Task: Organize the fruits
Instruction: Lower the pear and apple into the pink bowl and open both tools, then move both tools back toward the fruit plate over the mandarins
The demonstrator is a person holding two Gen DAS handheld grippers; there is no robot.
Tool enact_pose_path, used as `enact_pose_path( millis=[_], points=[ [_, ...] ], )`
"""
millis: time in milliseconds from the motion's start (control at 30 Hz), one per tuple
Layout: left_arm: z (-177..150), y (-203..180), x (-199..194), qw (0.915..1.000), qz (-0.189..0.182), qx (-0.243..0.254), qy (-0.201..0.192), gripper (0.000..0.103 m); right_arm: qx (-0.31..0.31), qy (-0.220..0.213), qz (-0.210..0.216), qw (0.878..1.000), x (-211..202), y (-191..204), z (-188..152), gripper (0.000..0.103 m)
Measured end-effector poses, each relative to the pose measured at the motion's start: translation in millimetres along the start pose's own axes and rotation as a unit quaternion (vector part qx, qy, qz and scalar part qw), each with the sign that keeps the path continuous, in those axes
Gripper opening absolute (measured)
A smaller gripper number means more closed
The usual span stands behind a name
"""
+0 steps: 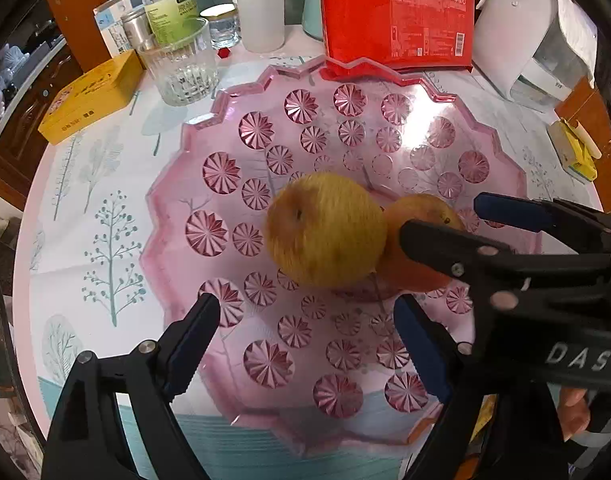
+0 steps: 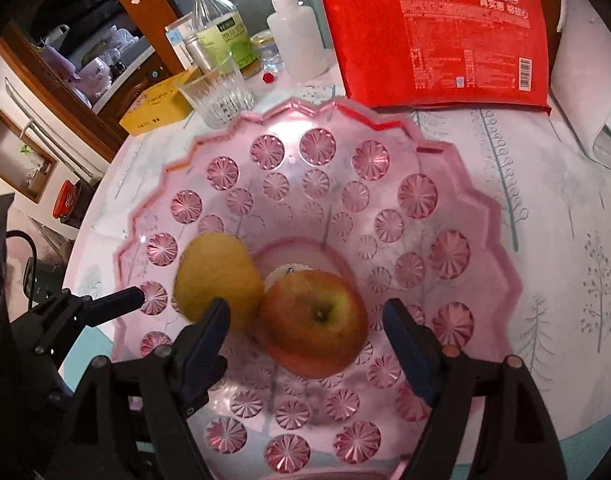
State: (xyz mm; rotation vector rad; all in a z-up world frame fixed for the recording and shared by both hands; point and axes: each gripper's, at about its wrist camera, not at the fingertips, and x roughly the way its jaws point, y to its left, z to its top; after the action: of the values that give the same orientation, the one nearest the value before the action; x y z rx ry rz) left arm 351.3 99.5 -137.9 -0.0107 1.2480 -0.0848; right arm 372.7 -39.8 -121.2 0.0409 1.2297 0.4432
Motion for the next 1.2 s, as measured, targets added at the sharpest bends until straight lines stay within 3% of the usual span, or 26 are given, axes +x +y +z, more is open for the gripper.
enact_pose_path(
  millis=[900, 1033, 1200],
  points=[
    [-54.0, -12.3, -97.4, 0.9982, 0.017, -0.016, -0.056, 0.088, -0.009, -0.039, 0.003, 0.999, -81.0, 7.7, -37.0, 0.079],
    [-62.2, -14.9, -113.9, 0.9959, 0.020, -0.024, -0.085, 0.088, -0.015, -0.045, 0.003, 0.999, -91.9, 11.7, -44.3, 0.079],
    [-72.5, -29.5, -135.7, 0.9926, 0.028, 0.002, -0.118, 0.088, -0.024, -0.055, 0.003, 0.998, -108.2, 17.3, -55.2, 0.079]
  ],
)
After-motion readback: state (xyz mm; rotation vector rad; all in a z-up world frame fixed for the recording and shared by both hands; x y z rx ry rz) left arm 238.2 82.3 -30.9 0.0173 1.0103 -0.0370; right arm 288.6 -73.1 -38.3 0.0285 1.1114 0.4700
